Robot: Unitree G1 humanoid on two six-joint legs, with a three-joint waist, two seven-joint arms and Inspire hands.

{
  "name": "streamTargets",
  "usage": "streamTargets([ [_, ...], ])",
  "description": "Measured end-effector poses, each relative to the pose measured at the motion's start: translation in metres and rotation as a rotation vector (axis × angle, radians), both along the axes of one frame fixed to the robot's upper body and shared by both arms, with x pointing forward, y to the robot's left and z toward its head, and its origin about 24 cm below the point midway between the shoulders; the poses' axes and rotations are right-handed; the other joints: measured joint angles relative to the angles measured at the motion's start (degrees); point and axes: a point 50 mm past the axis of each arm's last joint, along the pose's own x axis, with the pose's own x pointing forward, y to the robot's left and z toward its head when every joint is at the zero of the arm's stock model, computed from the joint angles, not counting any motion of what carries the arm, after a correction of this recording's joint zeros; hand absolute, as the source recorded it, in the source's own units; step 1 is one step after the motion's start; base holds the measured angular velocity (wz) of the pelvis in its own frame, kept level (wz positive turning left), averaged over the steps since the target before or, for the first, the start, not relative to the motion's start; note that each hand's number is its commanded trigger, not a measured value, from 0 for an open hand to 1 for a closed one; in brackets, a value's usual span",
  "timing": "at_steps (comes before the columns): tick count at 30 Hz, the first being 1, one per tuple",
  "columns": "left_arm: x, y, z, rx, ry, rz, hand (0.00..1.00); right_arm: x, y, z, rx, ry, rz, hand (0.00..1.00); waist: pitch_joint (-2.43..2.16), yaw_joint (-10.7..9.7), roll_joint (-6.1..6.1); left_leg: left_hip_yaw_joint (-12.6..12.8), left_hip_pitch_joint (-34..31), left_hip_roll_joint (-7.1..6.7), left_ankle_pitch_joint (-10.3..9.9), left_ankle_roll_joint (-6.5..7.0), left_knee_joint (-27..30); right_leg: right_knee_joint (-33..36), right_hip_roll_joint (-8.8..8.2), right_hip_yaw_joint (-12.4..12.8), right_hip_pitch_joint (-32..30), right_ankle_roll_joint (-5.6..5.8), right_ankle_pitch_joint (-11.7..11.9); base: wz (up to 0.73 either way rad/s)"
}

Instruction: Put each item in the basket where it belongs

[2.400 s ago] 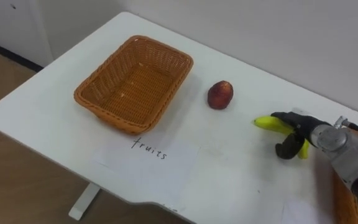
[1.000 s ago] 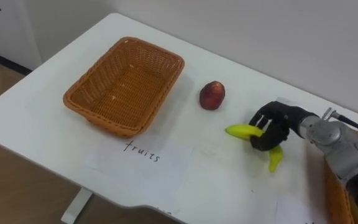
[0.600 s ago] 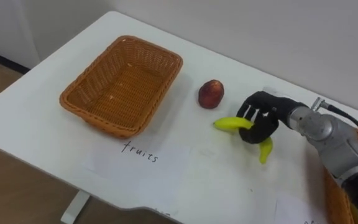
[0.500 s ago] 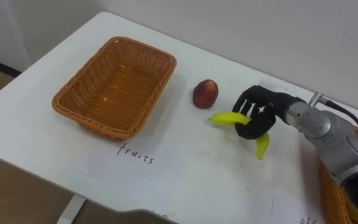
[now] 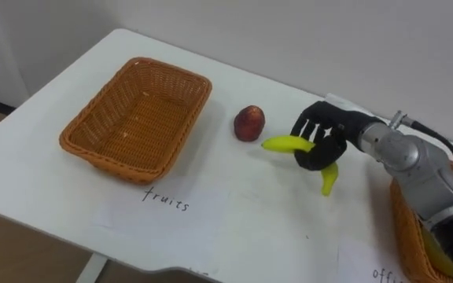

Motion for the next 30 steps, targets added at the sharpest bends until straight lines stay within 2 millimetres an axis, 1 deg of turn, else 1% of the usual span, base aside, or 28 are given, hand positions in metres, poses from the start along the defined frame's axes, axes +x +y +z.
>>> streamTargets([
  [1, -0.002, 0.000, 0.000, -0.001, 0.004, 0.001, 0.00, 0.000, 0.001, 0.002, 0.003, -0.007, 0.003, 1.00, 0.06, -0.1, 0.09, 0.0, 0.0, -0.01, 0.0, 0.00, 0.1, 0.0, 0.00, 0.0, 0.0, 0.00, 0.0, 0.00],
  [3, -0.005, -0.003, -0.002, -0.010, 0.012, 0.006, 0.00, 0.002, 0.001, 0.013, 0.023, -0.054, 0.002, 1.00, 0.26, -0.1, 0.49, -0.1, 0.0, -0.03, 0.0, 0.02, 0.3, 0.0, -0.03, -0.3, 0.0, 0.01, 0.0, 0.00],
  [7, -0.004, -0.004, -0.002, -0.015, -0.002, 0.024, 0.00, 0.004, 0.002, 0.028, 0.054, -0.139, -0.009, 1.00, 0.08, -0.1, 0.82, -0.7, -0.2, -0.01, 0.0, 0.01, 0.4, 0.0, 0.00, -0.9, 0.0, 0.02, 0.0, 0.08],
  [9, -0.002, -0.004, -0.001, -0.015, -0.008, 0.020, 0.00, 0.005, 0.004, 0.034, 0.057, -0.176, -0.006, 1.00, -0.15, -0.1, 0.87, -0.9, 0.0, -0.04, 0.0, 0.01, 0.4, -0.1, -0.02, -1.0, 0.3, 0.02, 0.0, 0.05],
  [12, 0.000, -0.004, -0.001, -0.016, -0.014, 0.018, 0.00, 0.004, 0.009, 0.041, 0.062, -0.204, 0.017, 1.00, -0.12, -0.1, 0.91, -1.1, 0.6, -0.09, 0.0, 0.01, 0.3, -0.1, -0.04, -1.3, 0.9, 0.03, 0.0, 0.01],
  [14, 0.001, -0.004, -0.001, -0.016, -0.016, 0.017, 0.00, 0.004, 0.012, 0.044, 0.067, -0.219, 0.028, 1.00, -0.19, 0.0, 0.79, -1.1, 0.6, -0.09, 0.0, 0.01, 0.2, -0.1, -0.05, -1.4, 0.8, 0.04, 0.0, 0.00],
  [16, 0.001, -0.005, -0.001, -0.025, -0.013, 0.016, 0.00, 0.003, 0.013, 0.046, 0.071, -0.226, 0.035, 1.00, -0.28, 0.0, 0.65, -1.1, 0.6, -0.11, 0.0, 0.01, 0.2, -0.1, -0.08, -1.4, 0.8, 0.04, 0.0, 0.00],
  [18, 0.001, -0.005, -0.001, -0.030, -0.011, 0.015, 0.00, 0.003, 0.014, 0.047, 0.074, -0.230, 0.038, 1.00, -0.52, 0.1, 0.30, -1.2, 0.5, -0.14, 0.0, 0.01, 0.2, -0.1, -0.09, -1.5, 0.8, 0.04, 0.0, 0.00],
  [20, 0.001, -0.005, -0.001, -0.030, -0.011, 0.015, 0.00, 0.003, 0.014, 0.047, 0.074, -0.232, 0.037, 1.00, -0.58, 0.1, 0.01, -1.4, 0.6, -0.15, 0.0, 0.01, 0.3, -0.1, -0.09, -1.7, 1.0, 0.04, 0.0, 0.04],
  [24, 0.000, -0.005, -0.001, -0.031, -0.008, 0.017, 0.00, 0.003, 0.017, 0.051, 0.081, -0.257, 0.041, 1.00, -0.38, 0.4, -0.12, -1.4, 0.5, -0.18, -0.1, 0.00, 0.1, -0.1, -0.08, -1.2, 1.2, 0.05, 0.0, 0.01],
  [30, 0.001, -0.005, -0.001, -0.029, -0.011, 0.017, 0.00, 0.003, 0.022, 0.052, 0.103, -0.285, 0.034, 1.00, -0.30, 1.3, 0.00, -1.7, -0.5, -0.23, -0.1, -0.01, 0.4, -0.1, -0.08, -1.3, 0.6, 0.05, 0.0, 0.01],
])
